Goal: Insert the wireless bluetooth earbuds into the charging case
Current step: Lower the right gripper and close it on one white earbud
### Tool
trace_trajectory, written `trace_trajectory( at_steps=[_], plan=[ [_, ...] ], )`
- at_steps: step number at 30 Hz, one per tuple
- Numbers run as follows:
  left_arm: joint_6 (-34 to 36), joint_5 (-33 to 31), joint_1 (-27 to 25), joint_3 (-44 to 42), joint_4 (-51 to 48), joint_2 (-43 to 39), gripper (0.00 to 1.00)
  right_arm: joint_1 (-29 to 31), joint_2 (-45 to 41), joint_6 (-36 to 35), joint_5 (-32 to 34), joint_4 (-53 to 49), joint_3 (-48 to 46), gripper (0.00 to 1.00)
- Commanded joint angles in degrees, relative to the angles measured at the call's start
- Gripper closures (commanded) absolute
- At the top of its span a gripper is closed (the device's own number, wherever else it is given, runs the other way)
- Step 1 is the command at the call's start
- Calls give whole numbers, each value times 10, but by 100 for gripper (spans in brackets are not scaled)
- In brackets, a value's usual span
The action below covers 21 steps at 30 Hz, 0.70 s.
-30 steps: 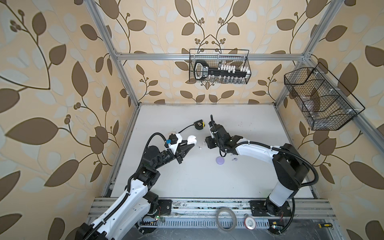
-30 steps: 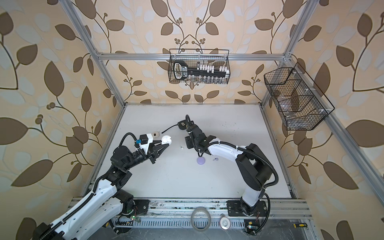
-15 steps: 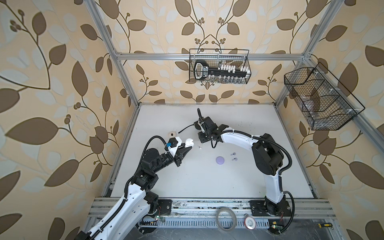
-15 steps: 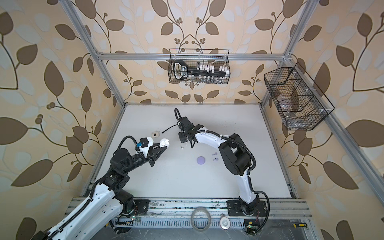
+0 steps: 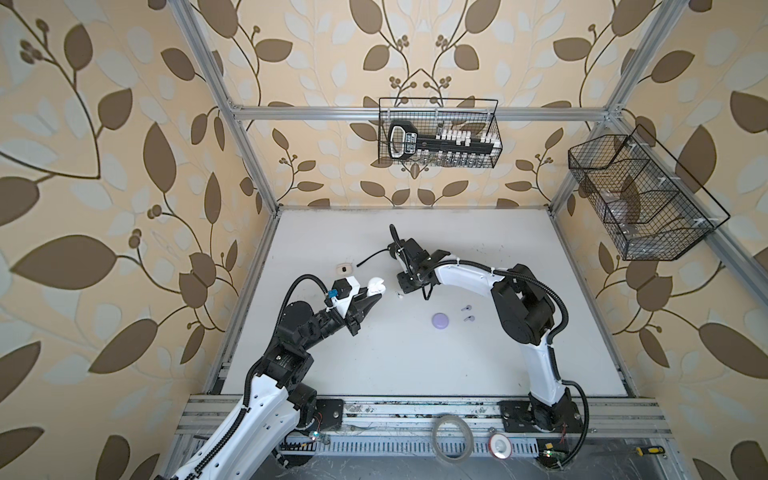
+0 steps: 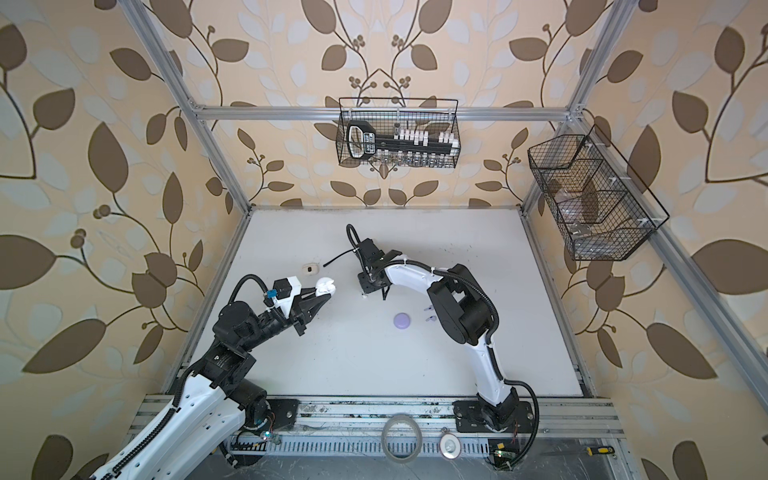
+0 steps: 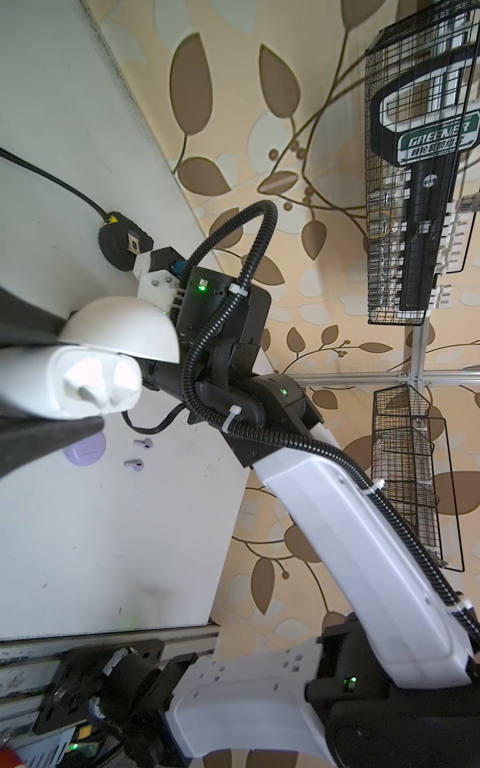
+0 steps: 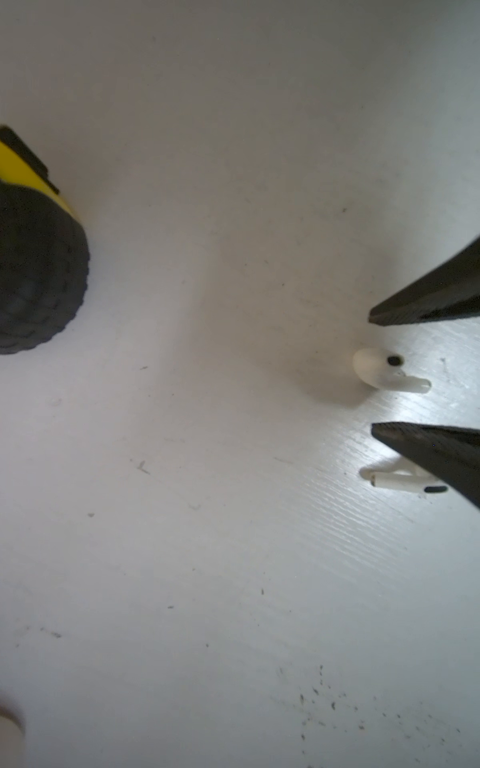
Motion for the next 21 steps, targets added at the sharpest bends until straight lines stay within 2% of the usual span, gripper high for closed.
trace_trajectory(
  at_steps=[1,8,14,21],
  plan=[
    [10,1,2,-1,24,-1,100,0,23,-1,-9,-10,17,62],
    [9,4,2,-3,22,-9,100,1,36,0,-8,-10,21,64],
    [9,3,2,-5,23,-13,100,2,35,1,-2,-11,17,72],
    [8,5,2,-4,20,-16,100,9,37,0,6,-28,26,73]
  ],
)
